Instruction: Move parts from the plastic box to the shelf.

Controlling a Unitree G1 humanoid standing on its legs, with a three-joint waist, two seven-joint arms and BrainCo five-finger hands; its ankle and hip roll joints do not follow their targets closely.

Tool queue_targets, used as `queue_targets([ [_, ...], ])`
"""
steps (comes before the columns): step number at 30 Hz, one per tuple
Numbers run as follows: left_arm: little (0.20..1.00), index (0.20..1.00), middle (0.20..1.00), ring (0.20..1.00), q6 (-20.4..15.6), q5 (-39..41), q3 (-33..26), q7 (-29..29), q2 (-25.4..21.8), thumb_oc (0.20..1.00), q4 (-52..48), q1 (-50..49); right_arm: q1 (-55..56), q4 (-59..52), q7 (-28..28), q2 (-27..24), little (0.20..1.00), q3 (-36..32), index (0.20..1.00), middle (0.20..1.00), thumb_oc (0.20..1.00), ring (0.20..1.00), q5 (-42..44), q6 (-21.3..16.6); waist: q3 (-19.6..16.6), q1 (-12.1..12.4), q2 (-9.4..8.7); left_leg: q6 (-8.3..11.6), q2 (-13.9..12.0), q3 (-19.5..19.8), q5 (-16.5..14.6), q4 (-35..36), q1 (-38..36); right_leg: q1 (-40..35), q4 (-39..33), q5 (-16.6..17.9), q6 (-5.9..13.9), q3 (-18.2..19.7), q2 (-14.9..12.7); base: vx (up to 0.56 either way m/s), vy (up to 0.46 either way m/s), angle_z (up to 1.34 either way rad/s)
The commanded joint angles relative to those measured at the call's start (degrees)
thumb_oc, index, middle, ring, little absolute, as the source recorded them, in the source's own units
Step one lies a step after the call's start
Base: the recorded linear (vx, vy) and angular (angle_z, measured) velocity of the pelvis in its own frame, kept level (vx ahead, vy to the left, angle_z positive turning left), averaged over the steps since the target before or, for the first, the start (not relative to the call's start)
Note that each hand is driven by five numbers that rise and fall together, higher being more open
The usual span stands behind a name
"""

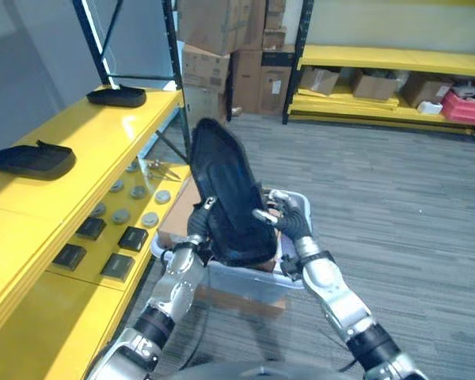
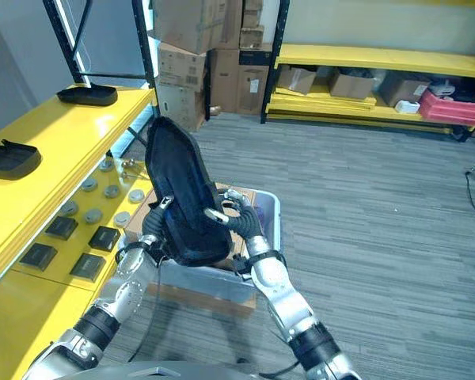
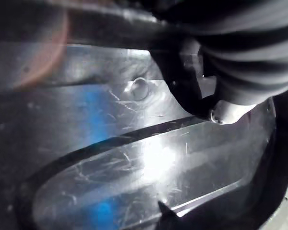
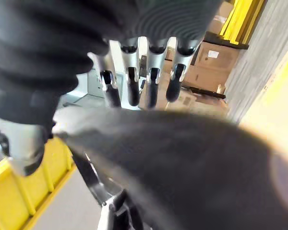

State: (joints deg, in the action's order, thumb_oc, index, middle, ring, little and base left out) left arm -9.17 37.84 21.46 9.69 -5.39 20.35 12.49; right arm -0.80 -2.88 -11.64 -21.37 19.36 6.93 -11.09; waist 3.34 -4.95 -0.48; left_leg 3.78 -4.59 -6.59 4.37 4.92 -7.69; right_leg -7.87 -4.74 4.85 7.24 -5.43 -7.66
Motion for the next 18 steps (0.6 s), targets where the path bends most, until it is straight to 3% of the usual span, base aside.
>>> queue_targets([
  [1,0.200,0.200,0.200,0.200,-5.60,-4.47,-7.33,1.29,-3.02,0.200,-0.22,3.67,2.86,-3.41,0.11,0.45,1.000,-4.10,1.000,1.000,1.000,1.000,3.27,-5.22,-3.72,-0.34,-1.45,0.85,-2.09,-0.25,-4.34,-4.16,0.75,0.37,4.85,-6.00,1.25,0.06,-0.97,-0.01,0.000,-0.11],
  [3,0.200,0.200,0.200,0.200,-5.92,-9.90,-10.38,2.02,-5.50,0.200,-2.81,0.30,7.89,2.60,-1.06,2.25,1.000,-11.13,1.000,1.000,1.000,1.000,6.68,-5.81,-3.84,-0.71,-1.34,0.77,-2.20,-0.58,-4.22,-3.84,0.46,0.45,4.67,-5.69,1.21,0.43,-0.75,-0.01,-0.003,-0.06],
  [7,0.200,0.200,0.200,0.200,-6.72,-17.65,-13.39,1.91,-9.05,0.200,-7.40,-3.51,12.21,12.52,-3.01,2.55,1.000,-17.24,1.000,1.000,1.000,1.000,3.92,-5.35,-4.04,-0.87,-1.25,0.82,-2.30,-0.76,-4.09,-3.36,0.12,0.46,4.58,-5.56,1.22,0.63,-0.65,-0.01,-0.010,-0.10],
  [9,0.200,0.200,0.200,0.200,-7.48,-27.81,-14.53,3.58,-12.78,0.200,-11.47,-5.31,13.07,27.12,-4.98,4.38,1.000,-20.54,1.000,1.000,1.000,1.000,4.71,-5.39,-3.67,-0.84,-1.07,0.89,-2.30,-0.56,-3.41,-3.17,0.66,1.06,4.72,-5.19,1.18,0.61,-0.53,-0.06,-0.020,-0.01],
  [10,0.200,0.200,0.200,0.200,-7.48,-27.81,-14.53,3.58,-12.78,0.200,-11.47,-5.31,13.07,27.12,-4.98,4.38,1.000,-20.54,1.000,1.000,1.000,1.000,4.71,-5.39,-3.67,-0.84,-1.07,0.89,-2.30,-0.56,-3.41,-3.17,0.65,1.06,4.72,-5.19,1.18,0.61,-0.53,-0.07,-0.020,0.02],
  [12,0.200,0.200,0.200,0.200,-8.39,-34.36,-15.32,3.56,-15.91,0.200,-15.37,-7.44,12.25,42.15,-3.61,4.02,1.000,-19.52,1.000,1.000,1.000,1.000,3.56,-3.34,-2.72,-0.17,-0.80,1.00,-2.39,-0.41,-2.99,-3.14,1.02,1.67,5.18,-5.25,1.16,0.58,-0.43,-0.07,-0.026,-0.01],
  [13,0.200,0.200,0.200,0.200,-8.39,-34.37,-15.35,3.57,-15.91,0.200,-15.38,-7.45,12.17,42.25,-3.60,4.01,1.000,-19.48,1.000,1.000,1.000,1.000,3.57,-3.41,-2.68,-0.19,-0.80,1.00,-2.39,-0.41,-2.99,-3.14,0.99,1.66,5.20,-5.26,1.16,0.58,-0.43,-0.07,-0.037,-0.03],
  [15,0.200,0.200,0.200,0.200,-9.24,-37.65,-16.23,3.44,-17.67,0.200,-18.59,-9.09,11.93,51.13,0.16,3.49,1.000,-16.43,1.000,1.000,1.000,1.000,0.33,-1.52,-1.91,0.64,-0.44,1.35,-2.61,0.42,-2.35,-3.00,1.56,1.53,5.21,-5.47,0.96,-0.04,-0.18,-0.08,-0.081,-0.01],
  [16,0.200,0.200,0.200,0.200,-9.47,-36.67,-17.10,2.88,-17.09,0.200,-19.83,-10.48,10.93,58.25,1.09,3.05,1.000,-14.34,1.000,1.000,1.000,1.000,-3.24,0.13,-1.57,1.36,-0.28,1.70,-2.87,1.23,-1.79,-2.98,2.06,1.11,4.91,-5.54,0.61,-0.64,0.20,-0.08,-0.092,0.01],
  [18,0.200,0.200,0.200,0.200,-9.74,-36.69,-17.56,2.51,-16.86,0.200,-21.07,-11.57,10.50,60.27,2.18,3.59,1.000,-14.09,1.000,1.000,1.000,1.000,-2.57,0.12,-1.30,1.55,-0.10,1.80,-2.97,1.77,-1.51,-3.10,2.38,0.92,4.75,-5.62,0.41,-1.05,0.42,-0.06,-0.092,0.26],
])
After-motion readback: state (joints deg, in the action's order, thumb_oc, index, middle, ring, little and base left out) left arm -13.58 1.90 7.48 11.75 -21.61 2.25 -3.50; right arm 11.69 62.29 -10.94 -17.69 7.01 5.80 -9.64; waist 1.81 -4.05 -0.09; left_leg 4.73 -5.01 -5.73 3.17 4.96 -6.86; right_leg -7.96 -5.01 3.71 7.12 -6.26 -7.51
